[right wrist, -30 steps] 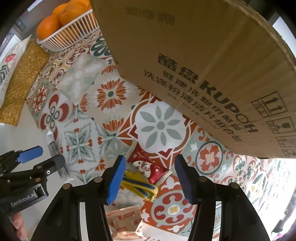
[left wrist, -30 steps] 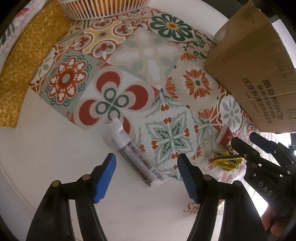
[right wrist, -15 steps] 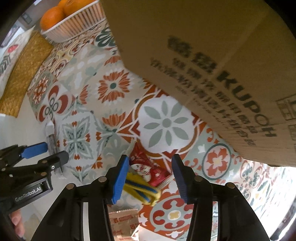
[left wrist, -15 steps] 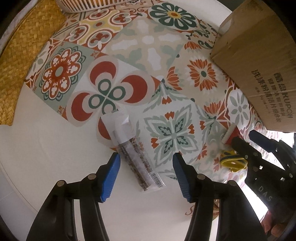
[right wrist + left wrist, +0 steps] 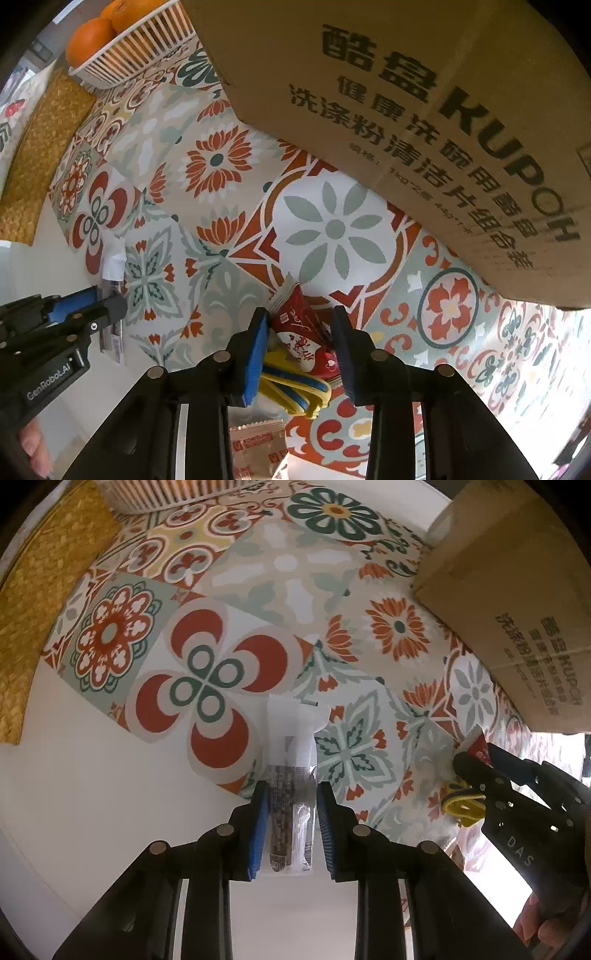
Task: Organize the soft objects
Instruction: 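Grasp the white wrapped tube with the left tool while the right tool grasps the red wrapper, then lift the tube and red wrapper with both tools and carry them over the box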
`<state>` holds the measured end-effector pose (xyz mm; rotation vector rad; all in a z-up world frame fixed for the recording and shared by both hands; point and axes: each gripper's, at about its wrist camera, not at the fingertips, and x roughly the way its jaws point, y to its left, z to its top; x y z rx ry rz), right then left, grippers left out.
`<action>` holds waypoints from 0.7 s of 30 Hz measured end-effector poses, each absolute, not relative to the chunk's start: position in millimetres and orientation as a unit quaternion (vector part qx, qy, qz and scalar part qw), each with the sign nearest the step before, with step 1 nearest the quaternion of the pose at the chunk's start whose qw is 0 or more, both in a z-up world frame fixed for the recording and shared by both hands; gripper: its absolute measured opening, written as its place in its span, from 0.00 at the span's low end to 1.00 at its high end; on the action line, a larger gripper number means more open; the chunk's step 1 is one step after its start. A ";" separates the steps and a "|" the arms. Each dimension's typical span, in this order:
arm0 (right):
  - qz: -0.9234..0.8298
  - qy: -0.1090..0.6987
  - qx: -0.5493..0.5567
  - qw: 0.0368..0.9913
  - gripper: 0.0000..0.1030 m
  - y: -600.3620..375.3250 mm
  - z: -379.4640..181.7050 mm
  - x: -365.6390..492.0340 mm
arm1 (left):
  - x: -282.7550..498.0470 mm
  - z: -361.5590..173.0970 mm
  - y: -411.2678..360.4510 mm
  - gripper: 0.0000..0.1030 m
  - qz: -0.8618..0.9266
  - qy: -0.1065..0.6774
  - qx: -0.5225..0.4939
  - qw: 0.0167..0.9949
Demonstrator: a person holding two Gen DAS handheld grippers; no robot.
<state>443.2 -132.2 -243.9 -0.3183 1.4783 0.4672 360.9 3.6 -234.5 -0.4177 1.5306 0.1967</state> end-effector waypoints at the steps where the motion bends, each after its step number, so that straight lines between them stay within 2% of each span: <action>1: 0.208 0.663 -0.141 0.705 0.34 -133.3 -244.0 442.0 | 362.0 -233.2 2.4 0.24 0.084 0.686 -0.185 0.699; 6: 0.192 0.647 -0.124 0.728 0.34 -145.5 -233.2 434.6 | 365.0 -232.0 -4.7 0.20 0.054 0.675 -0.166 0.717; 21: 0.147 0.609 -0.046 0.778 0.33 -200.6 -181.6 418.3 | 383.6 -197.1 -31.3 0.19 -0.028 0.622 -0.108 0.775</action>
